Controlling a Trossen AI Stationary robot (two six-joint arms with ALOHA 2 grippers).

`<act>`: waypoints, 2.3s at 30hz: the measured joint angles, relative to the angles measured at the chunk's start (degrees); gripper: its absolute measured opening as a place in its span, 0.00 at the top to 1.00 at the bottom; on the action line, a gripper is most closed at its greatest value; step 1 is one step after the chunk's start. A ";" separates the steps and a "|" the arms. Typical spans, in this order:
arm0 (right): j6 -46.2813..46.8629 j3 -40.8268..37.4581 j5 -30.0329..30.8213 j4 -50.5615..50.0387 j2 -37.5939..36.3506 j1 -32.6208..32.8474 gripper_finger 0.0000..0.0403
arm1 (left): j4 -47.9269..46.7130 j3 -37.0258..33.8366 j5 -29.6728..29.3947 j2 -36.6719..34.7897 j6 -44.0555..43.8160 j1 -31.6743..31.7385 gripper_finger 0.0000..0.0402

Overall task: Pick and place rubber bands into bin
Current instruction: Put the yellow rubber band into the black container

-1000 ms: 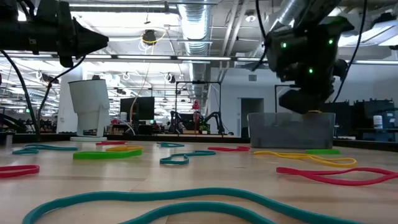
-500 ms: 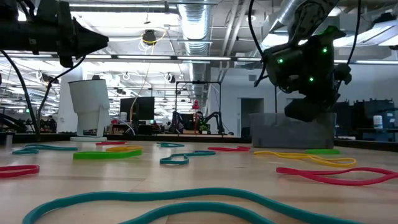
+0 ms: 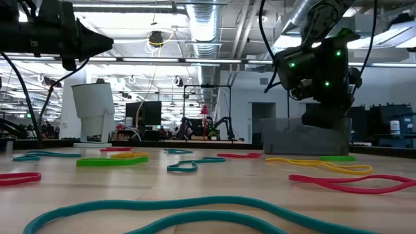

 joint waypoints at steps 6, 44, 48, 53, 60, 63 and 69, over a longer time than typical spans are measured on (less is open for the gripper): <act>-0.05 0.00 -0.15 -0.04 0.00 -0.31 0.91 | 0.00 0.00 0.00 0.00 0.00 0.00 0.78; -10.44 12.80 -13.87 25.54 0.28 29.05 0.82 | 2.47 0.00 0.90 -0.02 -3.92 0.00 0.78; -4.71 11.43 -12.24 29.46 3.61 29.47 0.83 | 2.64 0.00 0.87 -0.02 -6.40 0.00 0.78; -3.05 11.47 -13.29 30.28 9.05 28.91 0.84 | 2.58 0.00 0.87 -0.02 -7.65 0.00 0.78; -3.33 11.55 -18.36 31.29 12.29 28.13 0.84 | 2.56 0.00 0.85 -0.02 -7.65 0.00 0.78; -3.35 11.54 -18.43 31.41 13.33 27.71 0.84 | 2.56 0.00 0.83 -0.02 -7.65 0.00 0.78; -3.34 11.54 -18.62 31.79 13.42 26.74 0.84 | 2.56 0.00 0.81 -0.02 -7.65 0.00 0.78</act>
